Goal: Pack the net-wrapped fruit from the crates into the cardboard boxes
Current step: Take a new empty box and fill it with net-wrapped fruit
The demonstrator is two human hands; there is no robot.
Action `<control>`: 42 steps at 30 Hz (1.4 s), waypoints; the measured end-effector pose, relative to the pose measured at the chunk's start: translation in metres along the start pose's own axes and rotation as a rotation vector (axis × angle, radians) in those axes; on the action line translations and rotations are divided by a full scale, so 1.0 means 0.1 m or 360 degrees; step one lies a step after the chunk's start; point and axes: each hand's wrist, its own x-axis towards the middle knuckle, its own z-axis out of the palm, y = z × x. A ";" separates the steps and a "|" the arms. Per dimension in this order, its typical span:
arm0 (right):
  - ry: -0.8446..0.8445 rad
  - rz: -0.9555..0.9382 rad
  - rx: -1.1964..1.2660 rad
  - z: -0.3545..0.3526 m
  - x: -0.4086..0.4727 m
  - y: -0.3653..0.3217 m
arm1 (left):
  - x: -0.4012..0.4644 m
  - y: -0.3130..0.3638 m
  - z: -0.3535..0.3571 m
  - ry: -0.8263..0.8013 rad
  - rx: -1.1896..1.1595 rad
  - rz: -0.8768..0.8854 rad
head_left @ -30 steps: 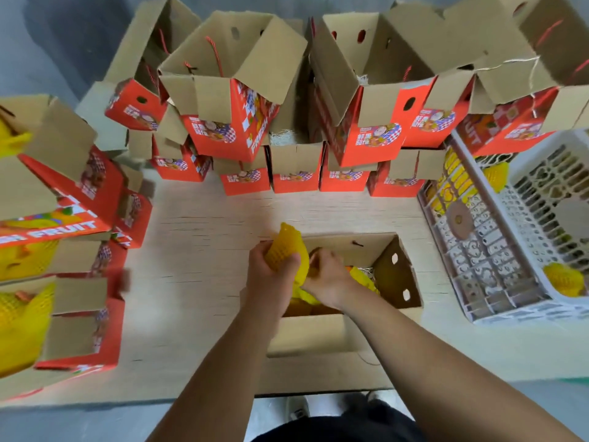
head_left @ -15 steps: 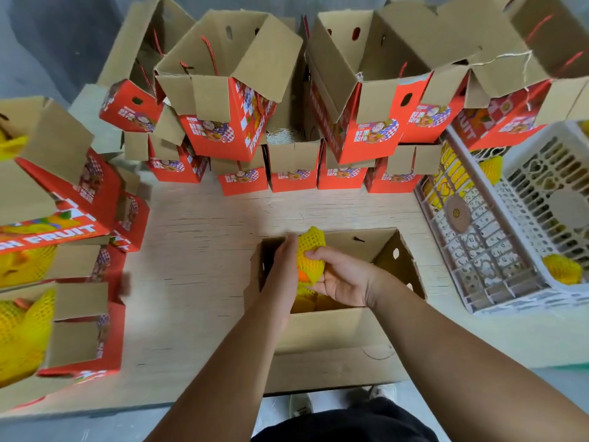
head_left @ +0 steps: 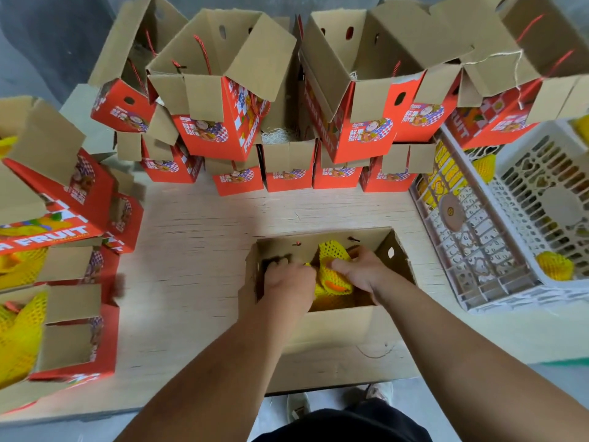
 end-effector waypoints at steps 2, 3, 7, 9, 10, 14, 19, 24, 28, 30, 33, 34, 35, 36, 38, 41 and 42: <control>0.0009 -0.0054 -0.0075 0.07 0.04 0.02 | 0.01 -0.06 0.02 0.0117 0.0198 -0.0053; -0.0026 -0.0087 -0.0125 0.11 0.07 0.03 | -0.01 -0.09 0.02 0.0230 0.0234 -0.0079; -0.0095 -0.0229 -0.0370 0.25 0.15 0.07 | -0.06 -0.15 0.04 0.0539 0.0351 -0.0064; -0.0051 -0.0264 -0.0469 0.32 0.20 0.06 | -0.07 -0.16 0.02 0.0570 0.0358 -0.0071; -0.0034 -0.0281 -0.0561 0.35 0.22 0.05 | -0.09 -0.16 0.01 0.0512 0.0357 -0.0088; 0.0001 -0.0278 -0.0981 0.29 0.27 0.03 | -0.07 -0.09 -0.09 0.0145 0.0017 -0.0167; 0.0014 -0.0335 -0.0745 -0.12 0.23 0.16 | 0.01 0.16 -0.31 0.0135 -0.0345 -0.0108; -0.0038 -0.0619 -0.0335 -0.57 0.05 0.21 | 0.10 0.90 -0.39 0.0521 -0.0972 0.0173; 0.0151 -0.0778 0.0308 -1.26 -0.02 0.28 | 0.29 1.70 -0.55 0.0827 -0.1459 0.0323; 0.0286 -0.0869 0.0305 -1.76 0.05 0.38 | 0.45 2.16 -0.66 0.0902 -0.1481 0.0459; 0.0416 -0.0917 0.0162 -2.54 0.20 0.60 | 0.75 2.87 -0.79 0.0915 -0.1455 0.0568; 0.0444 -0.0917 0.0120 -2.79 0.27 0.69 | 0.86 3.10 -0.83 0.0901 -0.1424 0.0596; 0.0450 -0.0925 0.0069 -3.03 0.35 0.78 | 0.97 3.31 -0.86 0.0899 -0.1381 0.0626; 0.0442 -0.0933 -0.0005 -3.25 0.44 0.86 | 1.10 3.50 -0.90 0.0914 -0.1301 0.0660; 0.0418 -0.0867 -0.0291 -3.67 0.68 1.03 | 1.33 3.78 -0.96 0.0934 -0.0995 0.0696; -0.0017 -0.0453 -0.1057 -4.10 1.04 1.26 | 1.60 3.95 -0.98 0.0845 -0.0430 0.0649; -0.0269 -0.0241 -0.1500 -4.19 1.12 1.36 | 1.66 3.97 -0.96 0.0829 -0.0296 0.0613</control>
